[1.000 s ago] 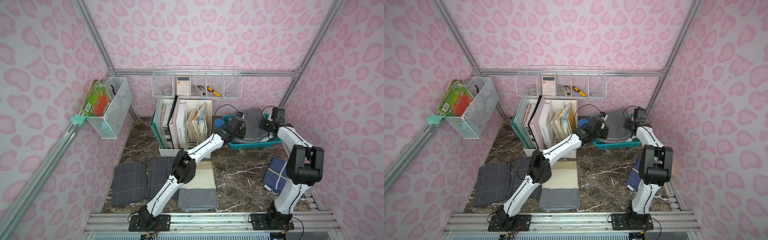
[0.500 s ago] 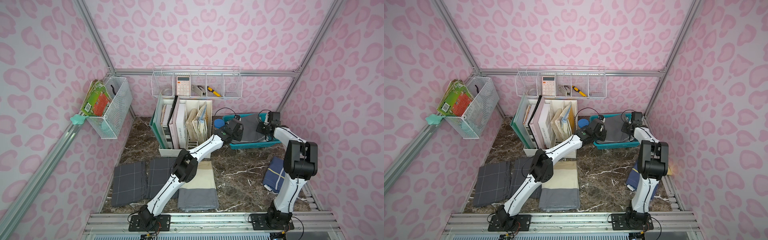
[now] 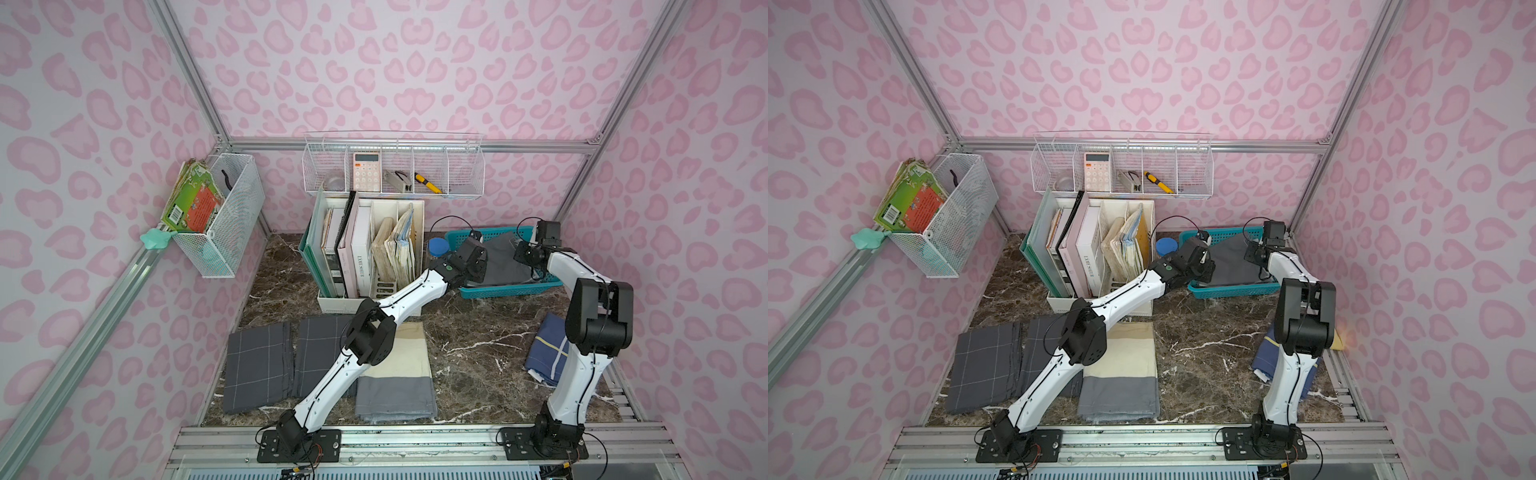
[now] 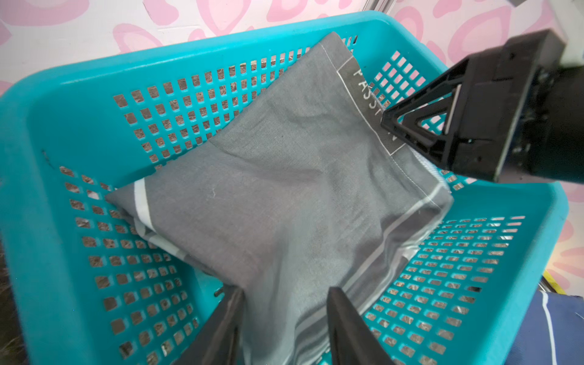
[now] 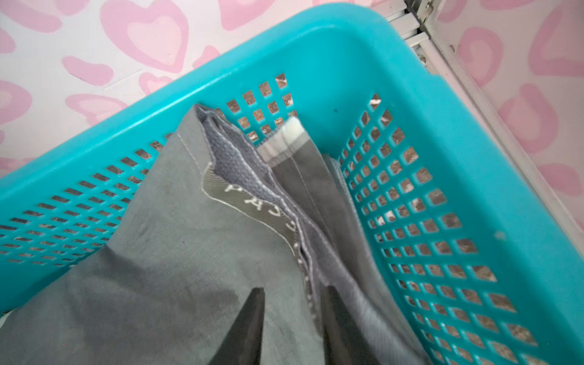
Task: Put the folded pillowcase in the basket
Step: Place the pillowcase in the basket.
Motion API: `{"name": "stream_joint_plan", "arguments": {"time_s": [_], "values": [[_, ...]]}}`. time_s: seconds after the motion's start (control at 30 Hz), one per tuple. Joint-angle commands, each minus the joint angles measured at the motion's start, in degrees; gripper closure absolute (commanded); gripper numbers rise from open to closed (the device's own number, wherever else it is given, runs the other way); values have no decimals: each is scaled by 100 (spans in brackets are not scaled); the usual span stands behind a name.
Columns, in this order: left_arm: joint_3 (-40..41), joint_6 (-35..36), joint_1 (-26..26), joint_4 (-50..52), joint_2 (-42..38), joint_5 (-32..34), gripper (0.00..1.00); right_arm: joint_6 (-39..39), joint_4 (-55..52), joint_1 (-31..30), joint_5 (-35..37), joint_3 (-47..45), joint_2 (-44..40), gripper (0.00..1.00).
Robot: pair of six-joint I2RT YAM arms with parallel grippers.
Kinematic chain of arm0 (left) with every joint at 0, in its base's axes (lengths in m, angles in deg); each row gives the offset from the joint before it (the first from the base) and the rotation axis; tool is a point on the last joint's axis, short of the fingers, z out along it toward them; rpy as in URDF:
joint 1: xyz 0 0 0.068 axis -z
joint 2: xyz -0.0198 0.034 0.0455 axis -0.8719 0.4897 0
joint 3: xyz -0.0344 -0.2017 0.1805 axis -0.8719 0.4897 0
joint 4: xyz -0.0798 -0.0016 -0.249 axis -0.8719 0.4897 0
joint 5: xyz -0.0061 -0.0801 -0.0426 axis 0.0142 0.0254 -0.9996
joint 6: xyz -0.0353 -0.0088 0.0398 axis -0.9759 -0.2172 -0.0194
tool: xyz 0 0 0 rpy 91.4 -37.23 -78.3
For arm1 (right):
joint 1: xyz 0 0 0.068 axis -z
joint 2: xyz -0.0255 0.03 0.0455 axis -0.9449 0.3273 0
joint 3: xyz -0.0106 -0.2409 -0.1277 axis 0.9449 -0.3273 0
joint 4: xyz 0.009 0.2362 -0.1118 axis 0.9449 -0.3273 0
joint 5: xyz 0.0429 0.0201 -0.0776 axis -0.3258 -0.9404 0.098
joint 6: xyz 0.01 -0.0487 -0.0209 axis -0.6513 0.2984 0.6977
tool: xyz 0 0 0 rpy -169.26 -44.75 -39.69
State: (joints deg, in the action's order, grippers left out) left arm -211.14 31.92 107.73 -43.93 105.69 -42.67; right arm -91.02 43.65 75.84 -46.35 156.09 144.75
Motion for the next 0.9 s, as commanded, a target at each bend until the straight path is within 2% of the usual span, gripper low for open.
{"name": "stream_joint_plan", "arguments": {"time_s": [0.0,0.13,0.23,0.37,0.47,0.63,0.87], "values": [[-24,37,19,-5,-244,65,49,46,-165,6,144,122,-8,50],[36,35,50,66,-532,129,46,41,-172,-10,260,15,-198,46],[405,-15,107,-26,-918,204,44,61,85,-94,122,-248,-517,44],[1532,-172,148,-609,-1748,250,42,120,537,-243,-564,-389,-538,41],[2398,-237,194,-1126,-2340,276,39,66,529,-293,-712,-129,-183,41],[3048,-221,248,-1236,-2859,222,35,184,355,-259,-308,353,361,39],[3747,-238,278,-1387,-3290,-146,28,504,346,-165,-44,651,505,26]]}}
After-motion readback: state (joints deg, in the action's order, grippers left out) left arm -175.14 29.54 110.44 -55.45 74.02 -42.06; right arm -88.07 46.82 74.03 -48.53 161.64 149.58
